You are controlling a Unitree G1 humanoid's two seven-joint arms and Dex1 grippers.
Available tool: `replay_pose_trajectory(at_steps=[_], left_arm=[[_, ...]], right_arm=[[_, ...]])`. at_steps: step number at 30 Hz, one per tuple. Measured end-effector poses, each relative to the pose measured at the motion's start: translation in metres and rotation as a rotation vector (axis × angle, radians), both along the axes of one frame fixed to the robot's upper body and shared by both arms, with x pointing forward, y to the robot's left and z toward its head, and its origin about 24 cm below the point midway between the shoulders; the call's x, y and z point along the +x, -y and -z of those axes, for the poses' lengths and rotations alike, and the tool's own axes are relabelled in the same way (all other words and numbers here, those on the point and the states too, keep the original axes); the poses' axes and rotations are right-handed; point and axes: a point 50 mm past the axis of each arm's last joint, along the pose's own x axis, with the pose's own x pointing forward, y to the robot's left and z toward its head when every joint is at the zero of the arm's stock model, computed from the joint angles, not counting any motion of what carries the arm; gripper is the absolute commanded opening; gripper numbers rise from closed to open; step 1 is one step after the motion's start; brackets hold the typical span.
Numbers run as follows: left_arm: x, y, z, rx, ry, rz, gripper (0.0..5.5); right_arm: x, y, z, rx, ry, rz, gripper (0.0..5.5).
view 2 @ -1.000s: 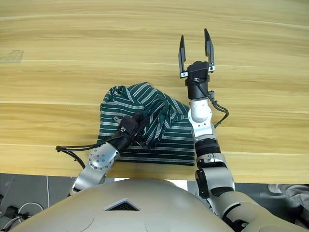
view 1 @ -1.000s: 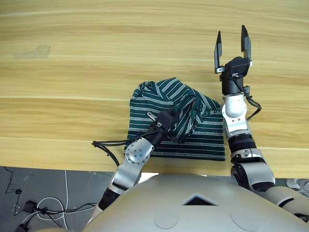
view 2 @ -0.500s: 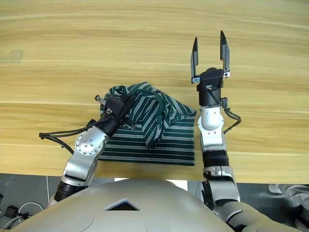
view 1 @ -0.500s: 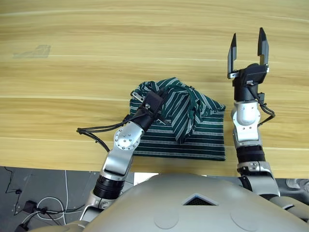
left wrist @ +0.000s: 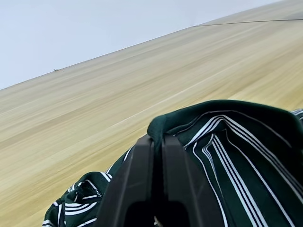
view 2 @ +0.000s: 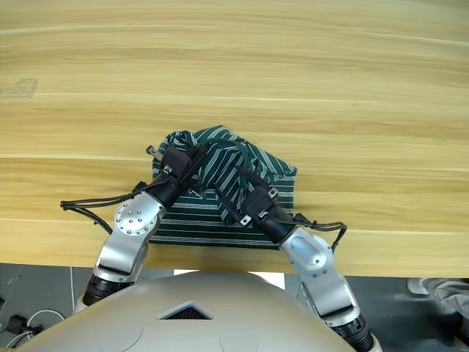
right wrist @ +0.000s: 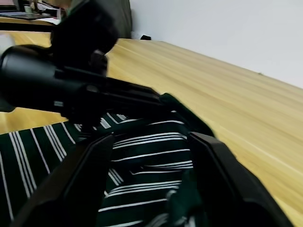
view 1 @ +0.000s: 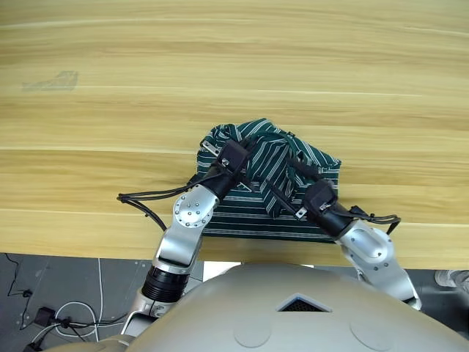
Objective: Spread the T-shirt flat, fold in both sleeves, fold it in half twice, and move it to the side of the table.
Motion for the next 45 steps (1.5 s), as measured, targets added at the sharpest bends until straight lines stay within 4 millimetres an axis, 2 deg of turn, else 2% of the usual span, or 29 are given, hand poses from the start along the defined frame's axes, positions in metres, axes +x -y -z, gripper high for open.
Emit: replay_pose_trajectory(at_steps=[5,9,14,18,30,45], left_arm=[[0.001,-0.001,-0.006,-0.006,0.026,0.000,0.01],[0.001,-0.005,-0.008,-0.006,0.033,-0.014,0.01],[0.004,-0.017,-0.009,0.002,0.041,-0.059,0.01],[0.004,-0.018,-0.009,0.003,0.042,-0.063,0.01],[0.004,-0.021,-0.014,-0.008,0.061,-0.085,0.01],[0.005,-0.023,-0.032,-0.041,0.155,-0.093,0.01]], right_arm=[[0.001,-0.002,0.014,-0.035,-0.026,0.034,2.86],[0.003,0.002,0.015,-0.061,-0.004,0.065,2.86],[-0.004,-0.001,0.007,0.028,0.074,0.005,2.86],[-0.009,-0.004,-0.004,0.114,0.164,-0.043,2.86],[-0.002,0.008,0.009,-0.047,0.275,0.049,2.86],[0.001,0.000,0.020,-0.096,0.276,0.059,2.86]])
